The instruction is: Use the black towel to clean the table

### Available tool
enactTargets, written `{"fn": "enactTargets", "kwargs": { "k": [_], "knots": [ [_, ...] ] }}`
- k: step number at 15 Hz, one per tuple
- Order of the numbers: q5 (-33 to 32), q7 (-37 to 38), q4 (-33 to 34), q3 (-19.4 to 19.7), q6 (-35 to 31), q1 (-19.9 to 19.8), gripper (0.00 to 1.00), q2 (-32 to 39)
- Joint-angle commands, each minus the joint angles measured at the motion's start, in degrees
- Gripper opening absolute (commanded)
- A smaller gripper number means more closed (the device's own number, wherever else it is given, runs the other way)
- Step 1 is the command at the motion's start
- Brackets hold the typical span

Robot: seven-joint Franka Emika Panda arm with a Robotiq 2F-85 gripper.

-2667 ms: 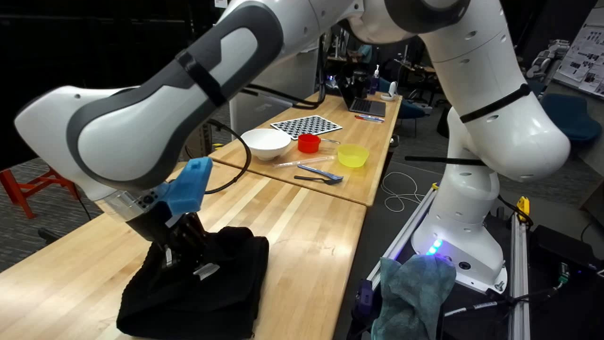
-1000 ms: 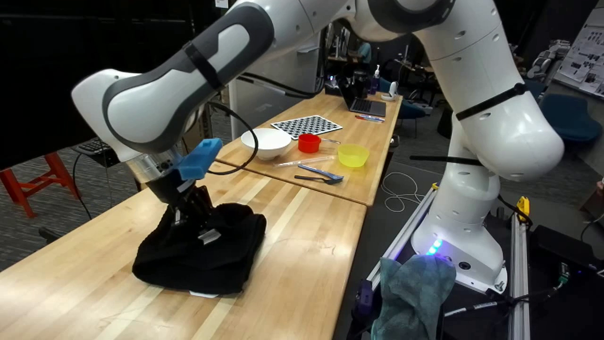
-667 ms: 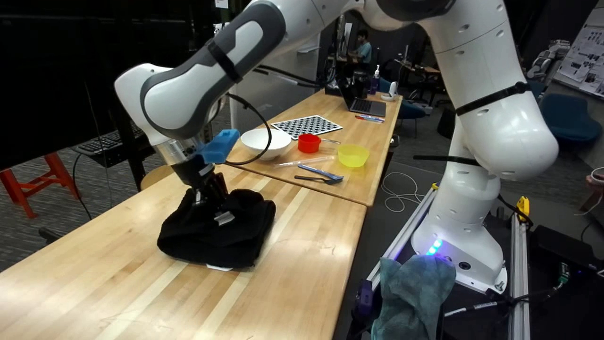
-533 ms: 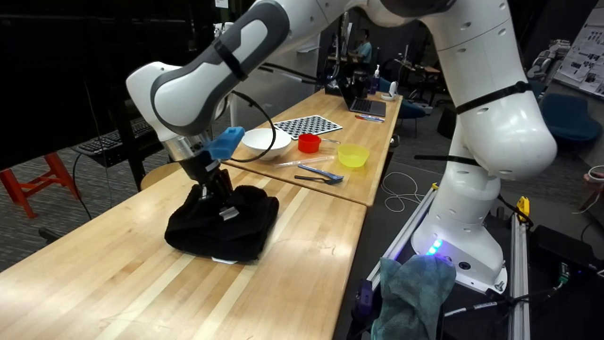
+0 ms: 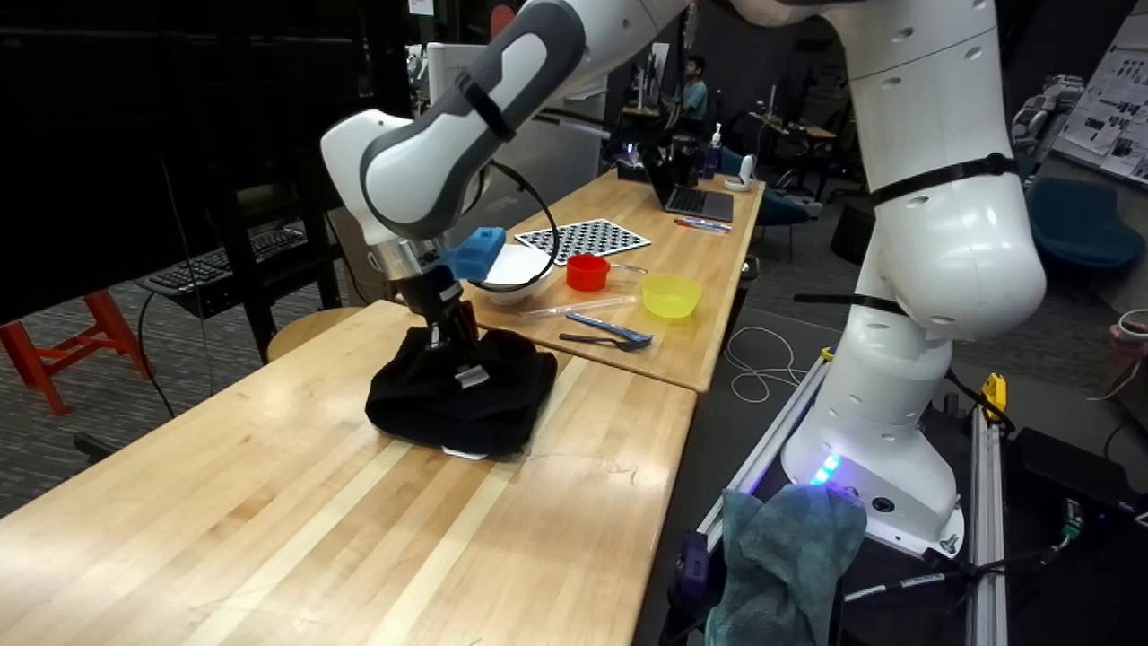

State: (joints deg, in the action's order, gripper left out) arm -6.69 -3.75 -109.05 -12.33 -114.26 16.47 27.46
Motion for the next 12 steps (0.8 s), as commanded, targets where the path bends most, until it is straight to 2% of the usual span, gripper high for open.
{"fn": "enactTargets", "kwargs": {
  "k": [1,6,12],
  "knots": [
    [-1.8,-1.4,-6.6,1.1,-5.4,-1.2,0.04,-1.1],
    [-3.6,0.0,-9.6,0.4,-8.0,0.3,0.04,-2.1],
    [-8.3,3.1,-11.7,-1.2,-9.1,4.1,0.04,-2.6]
  ]
}}
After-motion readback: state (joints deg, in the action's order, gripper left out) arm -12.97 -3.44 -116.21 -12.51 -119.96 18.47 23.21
